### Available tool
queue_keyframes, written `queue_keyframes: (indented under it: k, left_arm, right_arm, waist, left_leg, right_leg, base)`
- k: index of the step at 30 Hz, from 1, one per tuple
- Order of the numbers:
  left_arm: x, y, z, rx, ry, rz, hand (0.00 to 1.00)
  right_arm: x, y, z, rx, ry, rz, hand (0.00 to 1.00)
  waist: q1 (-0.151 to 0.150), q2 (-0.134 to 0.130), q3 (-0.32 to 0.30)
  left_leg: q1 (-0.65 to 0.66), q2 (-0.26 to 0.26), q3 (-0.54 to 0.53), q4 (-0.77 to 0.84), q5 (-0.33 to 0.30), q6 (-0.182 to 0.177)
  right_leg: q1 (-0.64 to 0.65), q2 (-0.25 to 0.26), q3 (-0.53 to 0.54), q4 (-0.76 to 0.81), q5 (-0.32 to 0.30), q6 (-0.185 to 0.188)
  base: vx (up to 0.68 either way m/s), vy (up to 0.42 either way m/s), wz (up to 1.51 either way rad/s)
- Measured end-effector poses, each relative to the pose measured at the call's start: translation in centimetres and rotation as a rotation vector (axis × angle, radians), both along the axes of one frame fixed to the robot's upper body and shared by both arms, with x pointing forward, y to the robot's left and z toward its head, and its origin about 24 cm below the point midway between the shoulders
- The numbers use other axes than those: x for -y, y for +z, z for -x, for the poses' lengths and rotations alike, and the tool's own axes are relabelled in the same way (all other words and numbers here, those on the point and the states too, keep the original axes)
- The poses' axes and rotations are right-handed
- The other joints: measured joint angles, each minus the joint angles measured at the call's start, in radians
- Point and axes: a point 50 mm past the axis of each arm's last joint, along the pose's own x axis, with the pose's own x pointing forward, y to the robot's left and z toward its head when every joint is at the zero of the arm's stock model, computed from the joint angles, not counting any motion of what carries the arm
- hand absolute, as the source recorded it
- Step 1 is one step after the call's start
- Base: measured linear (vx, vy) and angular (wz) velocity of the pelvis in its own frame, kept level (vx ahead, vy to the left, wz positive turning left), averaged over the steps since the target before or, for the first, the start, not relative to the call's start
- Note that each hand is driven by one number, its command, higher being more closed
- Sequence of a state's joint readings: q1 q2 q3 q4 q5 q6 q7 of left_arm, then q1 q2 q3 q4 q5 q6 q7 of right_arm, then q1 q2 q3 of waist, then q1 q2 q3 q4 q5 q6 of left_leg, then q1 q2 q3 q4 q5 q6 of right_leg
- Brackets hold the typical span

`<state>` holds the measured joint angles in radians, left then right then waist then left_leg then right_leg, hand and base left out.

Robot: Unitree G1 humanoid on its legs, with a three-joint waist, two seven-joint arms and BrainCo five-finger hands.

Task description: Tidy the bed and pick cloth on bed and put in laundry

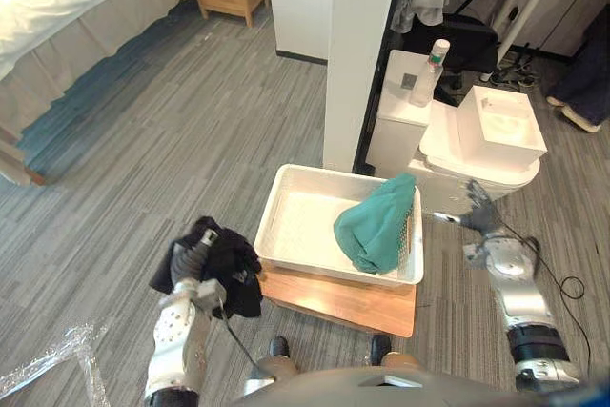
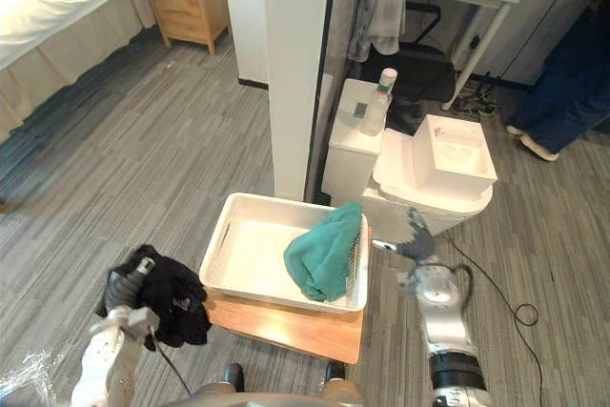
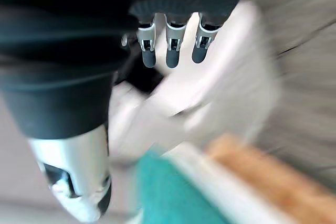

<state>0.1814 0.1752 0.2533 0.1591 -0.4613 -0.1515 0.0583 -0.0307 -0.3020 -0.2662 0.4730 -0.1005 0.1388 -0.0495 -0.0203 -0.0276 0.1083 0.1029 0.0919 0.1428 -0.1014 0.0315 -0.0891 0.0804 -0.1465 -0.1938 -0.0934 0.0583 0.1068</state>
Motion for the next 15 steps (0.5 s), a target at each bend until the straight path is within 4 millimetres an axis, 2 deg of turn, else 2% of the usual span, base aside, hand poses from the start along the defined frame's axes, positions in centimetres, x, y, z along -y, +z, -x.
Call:
queue_keyframes:
  k: [1,2,4,7,9,11,13,15]
  left_arm:
    - [-0.3,0.3,0.0,0.013,0.016,-0.007,1.00]
    - [-0.9,0.9,-0.1,0.042,0.038,-0.006,1.00]
    - [-1.5,1.7,-0.5,0.072,0.046,-0.010,1.00]
    - [-2.0,2.6,-1.3,0.123,0.065,0.005,1.00]
    - [-2.0,3.1,-1.7,0.145,0.063,0.006,1.00]
    - [-2.3,4.5,-1.7,0.201,0.068,-0.017,1.00]
    - [-3.0,5.8,-1.7,0.244,0.073,-0.062,1.00]
    - [-4.5,7.9,-1.9,0.288,0.071,-0.149,1.00]
  right_arm:
    - [0.6,-0.4,0.5,-0.016,-0.035,-0.008,0.00]
    - [1.6,-0.7,1.3,-0.029,-0.071,-0.008,0.00]
    - [2.4,-0.6,1.9,-0.024,-0.062,0.022,0.00]
    - [3.0,-0.7,2.6,-0.021,-0.069,0.021,0.00]
    - [3.3,-1.7,3.9,-0.059,-0.115,-0.016,0.00]
    - [3.9,-3.8,6.2,-0.169,-0.193,-0.053,0.00]
    - [4.0,-5.2,7.9,-0.243,-0.250,-0.082,0.00]
    - [3.6,-7.1,10.7,-0.315,-0.359,-0.167,0.00]
  waist:
    - [-0.003,0.004,-0.005]
    - [-0.019,0.011,-0.010]
    - [-0.029,0.019,-0.016]
    - [-0.030,0.012,-0.031]
    - [-0.032,0.003,-0.043]
    - [-0.032,-0.007,-0.050]
    - [-0.034,-0.007,-0.051]
    - [-0.041,0.003,-0.057]
  left_leg:
    - [0.000,0.000,0.000,-0.001,0.000,0.000]
    - [0.001,0.000,0.000,-0.001,0.000,0.000]
    - [0.001,0.002,0.004,-0.001,0.000,0.000]
    - [0.003,0.008,0.013,-0.002,-0.002,0.000]
    - [0.003,0.009,0.014,-0.002,-0.007,-0.001]
    - [0.003,0.009,0.016,-0.002,-0.009,0.000]
    - [0.005,0.009,0.018,-0.002,-0.011,0.001]
    - [0.010,0.009,0.025,-0.002,-0.014,0.000]
  right_leg:
    - [0.000,0.000,0.000,0.000,0.000,0.000]
    - [0.001,0.000,0.000,0.000,0.000,-0.001]
    - [0.001,0.002,0.004,0.000,0.001,-0.001]
    - [-0.002,0.008,0.016,0.000,-0.002,-0.007]
    - [-0.002,0.011,0.017,0.000,-0.006,-0.013]
    - [-0.002,0.011,0.019,0.000,-0.008,-0.015]
    - [-0.001,0.011,0.020,0.000,-0.009,-0.016]
    - [0.000,0.011,0.024,0.000,-0.009,-0.015]
  base:
    - [0.00,0.000,0.00]
    - [0.00,0.000,0.00]
    - [-0.05,-0.019,-0.07]
    - [-0.05,-0.025,-0.09]
    - [0.00,0.000,0.00]
    - [0.00,0.000,0.00]
    - [0.01,0.000,-0.02]
    - [0.03,0.002,-0.08]
